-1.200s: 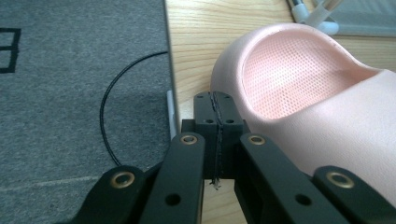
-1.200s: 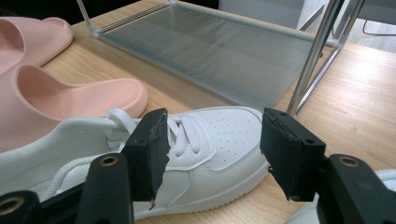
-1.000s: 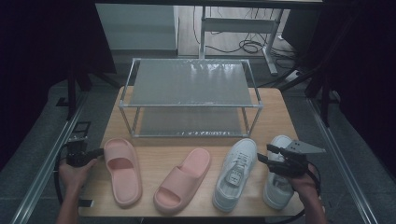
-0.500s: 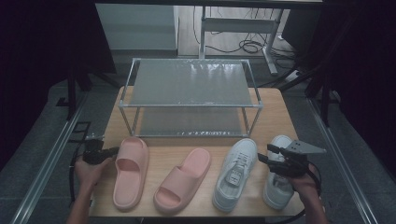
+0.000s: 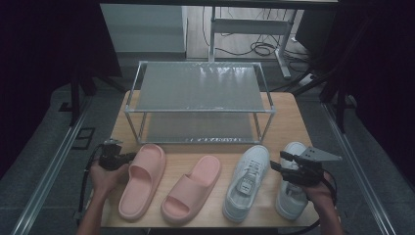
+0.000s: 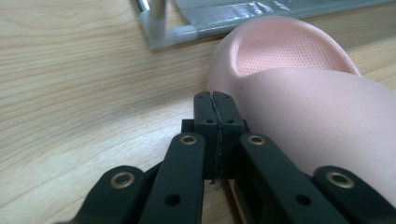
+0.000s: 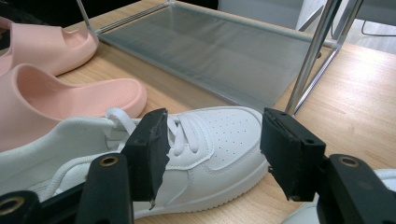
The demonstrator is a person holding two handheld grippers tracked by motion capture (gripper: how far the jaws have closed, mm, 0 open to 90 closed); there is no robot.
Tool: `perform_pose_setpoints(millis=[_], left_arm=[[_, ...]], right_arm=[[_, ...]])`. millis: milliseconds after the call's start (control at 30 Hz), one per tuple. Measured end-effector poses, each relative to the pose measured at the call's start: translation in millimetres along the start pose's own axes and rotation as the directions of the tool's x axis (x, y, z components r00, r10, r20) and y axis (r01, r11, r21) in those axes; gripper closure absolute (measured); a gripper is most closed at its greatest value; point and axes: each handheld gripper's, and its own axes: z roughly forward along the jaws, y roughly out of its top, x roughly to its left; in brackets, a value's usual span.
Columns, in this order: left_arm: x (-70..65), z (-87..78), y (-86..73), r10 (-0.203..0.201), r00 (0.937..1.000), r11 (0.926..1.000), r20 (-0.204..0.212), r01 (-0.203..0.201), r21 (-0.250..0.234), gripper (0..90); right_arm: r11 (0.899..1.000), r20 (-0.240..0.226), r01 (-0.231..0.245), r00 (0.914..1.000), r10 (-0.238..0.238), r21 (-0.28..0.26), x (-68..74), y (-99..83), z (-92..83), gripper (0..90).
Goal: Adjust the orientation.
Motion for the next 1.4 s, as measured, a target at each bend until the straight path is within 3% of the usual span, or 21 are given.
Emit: perform_pose_setpoints(millis=[233, 533, 733, 900, 933, 1133, 1267, 1400], left_arm=[[-12.1, 5.9, 5.2, 0.027, 0.9995, 0.9996, 0.018, -0.027, 0.005, 90.0], [-13.9, 5.8, 7.9, 0.026, 0.9993, 0.9996, 0.029, -0.026, -0.007, 90.0], [-11.3, -16.4, 3.9, 0.017, 0.9995, 0.9984, 0.026, -0.015, -0.055, 90.0], [-18.0, -48.4, -11.4, 0.029, 0.9988, 0.9942, 0.04, -0.025, -0.104, 90.0], [-18.0, -48.4, -11.4, 0.029, 0.9988, 0.9942, 0.04, -0.025, -0.104, 90.0], [-32.4, -74.3, -33.6, 0.057, 0.9949, 0.9879, 0.083, -0.044, -0.149, 90.0], [-39.8, -80.2, -39.6, 0.068, 0.9922, 0.9855, 0.105, -0.05, -0.162, 90.0], [-56.1, -85.1, -49.0, 0.1, 0.9861, 0.9828, 0.133, -0.077, -0.168, 90.0]], right_arm=[[1.0, 0.001, 0.0, 1.0, 0.0, -0.001, -0.3, -0.1, -0.2, 42.4], [1.0, 0.0, -0.002, 1.0, 0.002, 0.002, -0.8, -0.2, -0.7, 42.4], [1.0, 0.002, -0.003, 1.0, 0.003, -0.002, -1.1, -0.3, -1.1, 42.5], [1.0, 0.001, 0.001, 1.0, -0.001, -0.001, -0.5, 0.1, -1.1, 42.5], [1.0, 0.001, 0.001, 1.0, -0.001, -0.001, -0.5, 0.1, -1.1, 42.5], [1.0, -0.002, 0.001, 1.0, -0.001, 0.002, 0.8, 0.0, 0.6, 42.5], [1.0, -0.001, 0.001, 1.0, -0.001, 0.001, 0.9, 0.0, 0.5, 42.5], [1.0, -0.001, -0.001, 1.0, 0.001, 0.002, 0.6, -0.3, 0.5, 42.5]])
